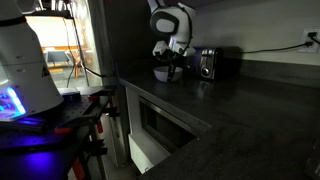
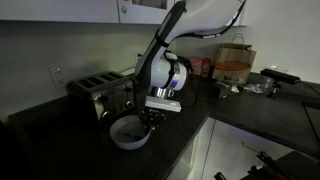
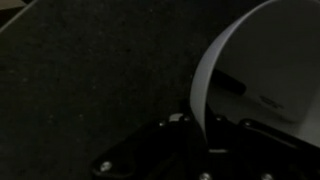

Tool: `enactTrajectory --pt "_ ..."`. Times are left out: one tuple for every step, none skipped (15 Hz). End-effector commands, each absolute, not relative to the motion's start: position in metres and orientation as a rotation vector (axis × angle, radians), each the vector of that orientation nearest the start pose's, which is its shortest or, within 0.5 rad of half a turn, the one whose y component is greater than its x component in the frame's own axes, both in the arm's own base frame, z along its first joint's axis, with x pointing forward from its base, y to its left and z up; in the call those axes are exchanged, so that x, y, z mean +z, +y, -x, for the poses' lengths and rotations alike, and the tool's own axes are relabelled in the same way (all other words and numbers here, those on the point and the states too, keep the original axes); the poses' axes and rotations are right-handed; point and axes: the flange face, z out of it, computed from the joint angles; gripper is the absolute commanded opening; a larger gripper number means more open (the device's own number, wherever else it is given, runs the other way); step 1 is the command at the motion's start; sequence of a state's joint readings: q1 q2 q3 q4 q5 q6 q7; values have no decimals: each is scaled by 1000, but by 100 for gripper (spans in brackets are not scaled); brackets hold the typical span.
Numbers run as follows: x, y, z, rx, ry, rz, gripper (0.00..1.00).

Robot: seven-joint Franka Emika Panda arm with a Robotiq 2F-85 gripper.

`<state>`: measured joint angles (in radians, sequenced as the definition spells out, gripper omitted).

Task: Slide the white bowl slightly to the right.

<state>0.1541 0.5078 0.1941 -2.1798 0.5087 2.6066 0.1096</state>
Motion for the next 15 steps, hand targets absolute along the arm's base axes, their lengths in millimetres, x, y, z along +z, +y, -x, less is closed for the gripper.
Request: enactTrajectory --pt "161 159 -524 125 459 2817 0" --pt "165 147 -529 102 513 2808 2" --pt "166 132 -531 77 560 2809 1" --pt "167 116 -534 52 618 2810 1" --pt "168 99 -536 31 664 2806 2" --pt "170 80 -538 6 724 2806 2" --pt "173 65 -538 -10 760 2799 2" --pt "175 48 -538 -24 804 2796 2" --pt "177 33 -536 -33 834 2788 2" --pt "178 19 -533 -34 862 2786 2" --pt "179 8 -529 -26 879 2780 2" --pt "179 1 -525 -17 890 2778 2" --pt "179 -3 -520 -6 898 2775 2" --pt "178 -8 -514 7 918 2766 2" --pt "177 -11 -510 21 931 2763 2"
